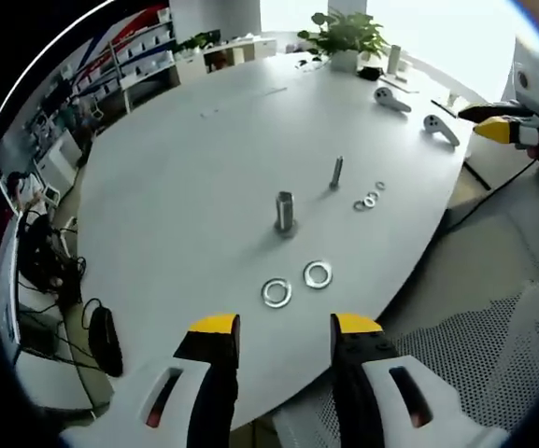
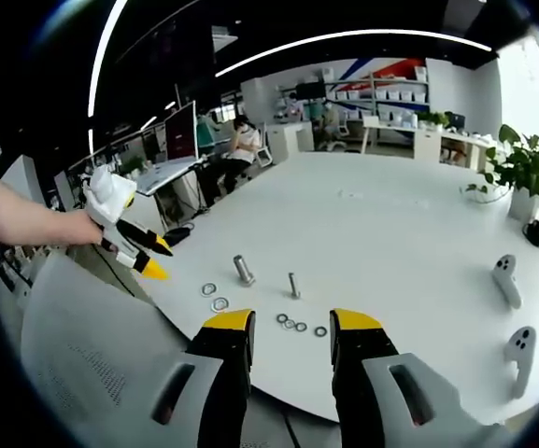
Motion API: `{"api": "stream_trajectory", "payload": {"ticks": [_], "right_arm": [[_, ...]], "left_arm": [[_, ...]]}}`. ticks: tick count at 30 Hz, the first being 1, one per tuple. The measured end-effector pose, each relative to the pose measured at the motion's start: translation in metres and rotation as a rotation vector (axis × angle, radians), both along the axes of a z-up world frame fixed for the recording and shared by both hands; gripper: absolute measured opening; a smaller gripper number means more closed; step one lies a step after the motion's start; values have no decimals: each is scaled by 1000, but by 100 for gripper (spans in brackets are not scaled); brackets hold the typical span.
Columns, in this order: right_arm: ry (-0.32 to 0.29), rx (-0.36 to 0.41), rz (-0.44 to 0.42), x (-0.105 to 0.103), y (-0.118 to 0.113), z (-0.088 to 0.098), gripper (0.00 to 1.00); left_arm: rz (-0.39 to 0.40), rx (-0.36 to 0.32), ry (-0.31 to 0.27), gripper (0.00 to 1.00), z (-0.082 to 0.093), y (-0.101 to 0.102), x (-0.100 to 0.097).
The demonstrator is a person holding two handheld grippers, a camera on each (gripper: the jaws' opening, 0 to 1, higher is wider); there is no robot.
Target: Place the washer onto the threaded stud by aligning its center hole with the stud, sliding it down to the base, and recovering from edge contact or off-axis alignment until the washer reaches the visible bottom stop.
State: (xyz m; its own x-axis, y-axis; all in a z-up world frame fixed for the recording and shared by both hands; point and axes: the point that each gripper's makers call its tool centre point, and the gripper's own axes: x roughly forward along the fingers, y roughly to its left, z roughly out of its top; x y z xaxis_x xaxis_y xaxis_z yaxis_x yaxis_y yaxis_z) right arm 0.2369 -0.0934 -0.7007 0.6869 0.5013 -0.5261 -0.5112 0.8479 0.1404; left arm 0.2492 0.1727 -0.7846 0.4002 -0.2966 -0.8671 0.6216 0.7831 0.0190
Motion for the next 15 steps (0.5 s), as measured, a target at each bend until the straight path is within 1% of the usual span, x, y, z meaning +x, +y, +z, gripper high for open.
{"api": "stream_trajectory", "payload": {"ticks": [2,7,11,14,15], "right_arm": [[2,-6,5,0,1,-1,34],[4,-12,7,-1,0,-2,34],[2,-11,5,0,0,-1,34],[8,-12,8,-1,0,-3,34],[7,-13,9,-1,1,-3,34]], "left_arm": [[-6,-6,12,37,-6,-3,5],[-35,28,58,37,-25,-4,13],[-47,42,89,38,-35,-7,16],[-77,83,110,38,-45,-5,20],[-77,86,116,38,-46,-5,21]]}}
